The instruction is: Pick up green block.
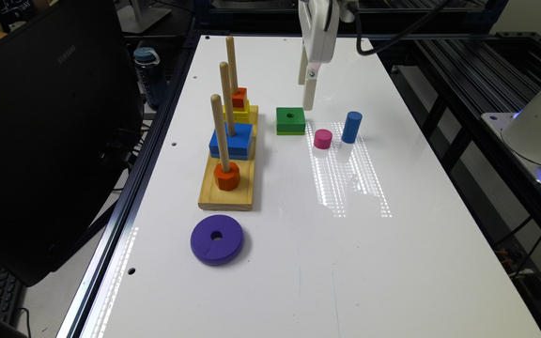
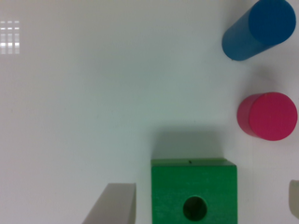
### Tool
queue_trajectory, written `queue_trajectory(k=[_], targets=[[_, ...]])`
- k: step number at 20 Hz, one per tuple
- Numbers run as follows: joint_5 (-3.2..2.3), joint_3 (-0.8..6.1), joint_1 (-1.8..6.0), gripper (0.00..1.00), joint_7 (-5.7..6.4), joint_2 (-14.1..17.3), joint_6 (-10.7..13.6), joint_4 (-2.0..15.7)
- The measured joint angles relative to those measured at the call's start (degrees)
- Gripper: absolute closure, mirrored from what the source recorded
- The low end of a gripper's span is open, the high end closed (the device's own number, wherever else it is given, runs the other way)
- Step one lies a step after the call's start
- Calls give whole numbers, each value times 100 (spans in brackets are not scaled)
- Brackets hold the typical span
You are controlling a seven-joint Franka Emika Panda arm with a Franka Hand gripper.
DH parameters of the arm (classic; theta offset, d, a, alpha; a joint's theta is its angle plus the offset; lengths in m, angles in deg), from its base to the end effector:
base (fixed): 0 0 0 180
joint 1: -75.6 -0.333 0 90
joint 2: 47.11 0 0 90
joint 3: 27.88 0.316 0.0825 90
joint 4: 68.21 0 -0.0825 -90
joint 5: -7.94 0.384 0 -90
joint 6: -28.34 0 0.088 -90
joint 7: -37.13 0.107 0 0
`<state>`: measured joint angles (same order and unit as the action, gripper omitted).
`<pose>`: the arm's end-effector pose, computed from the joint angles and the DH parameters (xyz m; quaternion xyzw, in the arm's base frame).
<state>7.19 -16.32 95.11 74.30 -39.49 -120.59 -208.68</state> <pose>0.4820 -0.0656 0.2485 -0.9252 0.3794 -0.0060 0.0117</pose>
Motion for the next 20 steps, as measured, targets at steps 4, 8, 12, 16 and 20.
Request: queue_trajectory(k=[4,8,12,16,20], targets=[[-19,-13,8,0,0,37,-7,100],[-44,-23,9,0,0,141,-7,213],[-53,-24,9,0,0,164,-7,229],[-97,-37,11,0,9,390,-185,234],[-108,-50,11,0,9,493,-245,283]])
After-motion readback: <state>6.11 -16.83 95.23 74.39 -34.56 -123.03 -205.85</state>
